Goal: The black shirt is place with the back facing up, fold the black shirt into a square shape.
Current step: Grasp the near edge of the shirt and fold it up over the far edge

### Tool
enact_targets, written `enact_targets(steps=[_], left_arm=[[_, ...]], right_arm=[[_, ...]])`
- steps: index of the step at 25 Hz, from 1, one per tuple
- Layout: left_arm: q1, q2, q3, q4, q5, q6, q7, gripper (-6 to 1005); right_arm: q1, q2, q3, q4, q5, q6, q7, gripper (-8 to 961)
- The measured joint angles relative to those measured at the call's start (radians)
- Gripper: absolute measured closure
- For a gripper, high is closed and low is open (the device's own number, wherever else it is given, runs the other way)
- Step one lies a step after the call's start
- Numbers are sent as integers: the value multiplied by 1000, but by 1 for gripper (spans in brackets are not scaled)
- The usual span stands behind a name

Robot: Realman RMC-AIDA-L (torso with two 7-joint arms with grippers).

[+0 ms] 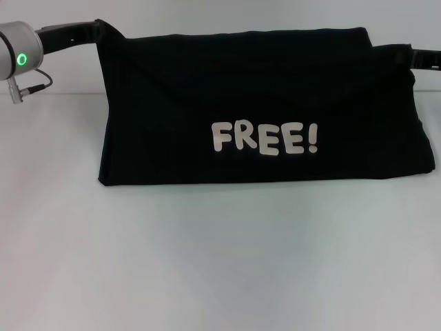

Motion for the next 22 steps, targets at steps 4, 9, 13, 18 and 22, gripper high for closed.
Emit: enact_targets(steps=[4,9,13,18,22], left_arm=[[0,-7,1,-34,-15,-52,42,979],[6,-34,1,-70,-41,-113,134,978],[4,-58,1,-88,-48,-163,216,978],[3,-71,20,-85,-49,-176,237,971],[7,-72,64,-82,-49,-190,238,895]], right_arm=[[8,8,-16,54,13,73,-29,896],[10,31,-29,93,34,143,-70,897],[4,50,-29,94,37,175,-79,897],[-7,60,-26,90,37,176,-78,895],[-17,66,-24,79,37,169,-77,891]])
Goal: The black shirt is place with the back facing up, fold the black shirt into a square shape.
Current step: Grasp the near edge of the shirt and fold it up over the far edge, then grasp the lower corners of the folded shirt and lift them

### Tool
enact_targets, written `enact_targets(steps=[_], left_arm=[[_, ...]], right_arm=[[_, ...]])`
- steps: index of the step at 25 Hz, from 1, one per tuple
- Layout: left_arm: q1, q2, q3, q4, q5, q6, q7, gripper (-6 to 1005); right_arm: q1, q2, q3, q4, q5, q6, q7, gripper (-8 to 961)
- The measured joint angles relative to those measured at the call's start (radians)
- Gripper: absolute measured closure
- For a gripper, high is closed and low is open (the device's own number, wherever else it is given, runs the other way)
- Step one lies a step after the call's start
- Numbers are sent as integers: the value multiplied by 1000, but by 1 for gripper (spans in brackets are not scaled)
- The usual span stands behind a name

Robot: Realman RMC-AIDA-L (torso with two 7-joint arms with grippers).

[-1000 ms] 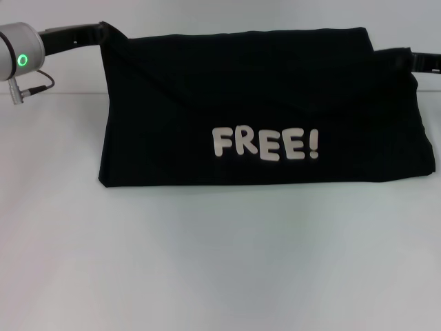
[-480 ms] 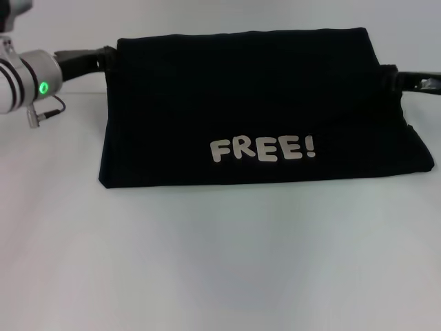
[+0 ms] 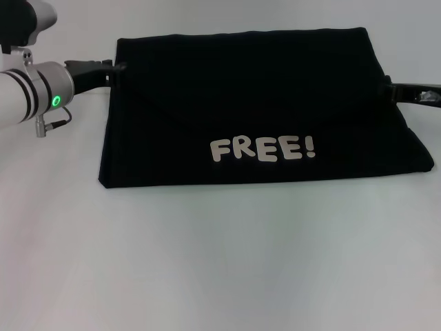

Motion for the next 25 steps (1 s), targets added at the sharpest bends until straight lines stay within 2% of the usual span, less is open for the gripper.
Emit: enact_targets(steps=[2,8,11,14,19,21,25], left_arm=[[3,0,10,0,0,-7,0,764],[5,0,12,20,0,-38,-5,525],[12,-2,13,56,4,-25,-40,407],[48,-6,35,133,15,81,-141,308],[166,-12,101,312,7,487,-267,210],[203,-17,108,352,10,596,-291,170],[271,-35,132,395,26,675,-330,104]], right_arm=[[-5,4,1,-10,0,-2,0,800],[-18,38,-1,-104,0,1,4,518],[-26,39,0,-142,27,-49,7,397],[-57,36,-3,-182,107,-162,7,325],[-131,13,-6,-220,213,-438,0,206],[-151,7,-13,-228,215,-528,0,210],[-178,1,-41,-234,212,-635,1,217]])
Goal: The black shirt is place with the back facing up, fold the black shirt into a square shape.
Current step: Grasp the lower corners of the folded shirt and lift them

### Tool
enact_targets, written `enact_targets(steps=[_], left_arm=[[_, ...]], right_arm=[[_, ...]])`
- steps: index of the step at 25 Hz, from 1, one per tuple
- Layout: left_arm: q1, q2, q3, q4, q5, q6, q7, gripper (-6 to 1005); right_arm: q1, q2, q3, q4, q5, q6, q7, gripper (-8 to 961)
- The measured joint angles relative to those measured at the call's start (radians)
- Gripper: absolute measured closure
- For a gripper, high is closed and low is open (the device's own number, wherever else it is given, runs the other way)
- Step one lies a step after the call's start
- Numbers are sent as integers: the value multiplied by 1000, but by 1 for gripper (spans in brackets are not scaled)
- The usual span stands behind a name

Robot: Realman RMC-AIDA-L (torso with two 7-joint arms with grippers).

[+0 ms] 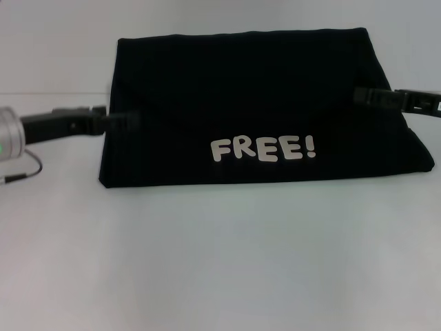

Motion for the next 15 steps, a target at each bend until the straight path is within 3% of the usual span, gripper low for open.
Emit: enact_targets(steps=[7,15], left_arm=[[19,-6,21,-23,108,-16,-111,76],[-3,-7,83,-105,126,-158,-210,77]], right_arm=[[-8,-1,3,-1,4,-19,8,217],[16,2,2,-1,6,19,33,218]])
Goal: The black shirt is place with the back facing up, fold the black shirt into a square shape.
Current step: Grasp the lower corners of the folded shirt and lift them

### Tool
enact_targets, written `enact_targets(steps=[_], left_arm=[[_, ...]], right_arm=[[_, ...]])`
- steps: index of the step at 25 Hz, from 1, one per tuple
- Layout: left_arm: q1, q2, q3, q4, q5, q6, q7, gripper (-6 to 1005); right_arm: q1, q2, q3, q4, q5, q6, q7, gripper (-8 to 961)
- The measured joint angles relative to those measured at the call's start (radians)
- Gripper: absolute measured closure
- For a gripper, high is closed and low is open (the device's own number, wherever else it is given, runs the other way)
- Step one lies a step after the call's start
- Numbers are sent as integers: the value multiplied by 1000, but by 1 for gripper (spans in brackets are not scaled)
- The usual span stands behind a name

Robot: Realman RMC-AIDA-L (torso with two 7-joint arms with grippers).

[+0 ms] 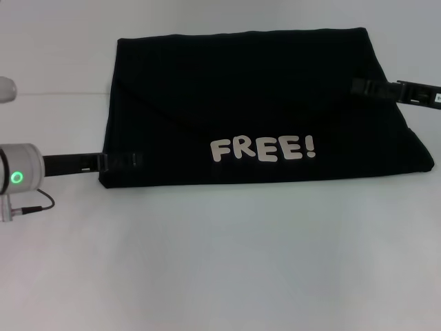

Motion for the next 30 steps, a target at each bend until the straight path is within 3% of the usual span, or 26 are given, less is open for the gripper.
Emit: enact_targets(steps=[10,30], left_arm=[[-12,-3,33,-41,2,-120,-1,76],[1,-11,51,-66,3,-122,16,91]], right_arm=[[11,5,-4,10,-2,47,4,218],[15,7,-4,12,1,68,4,219]])
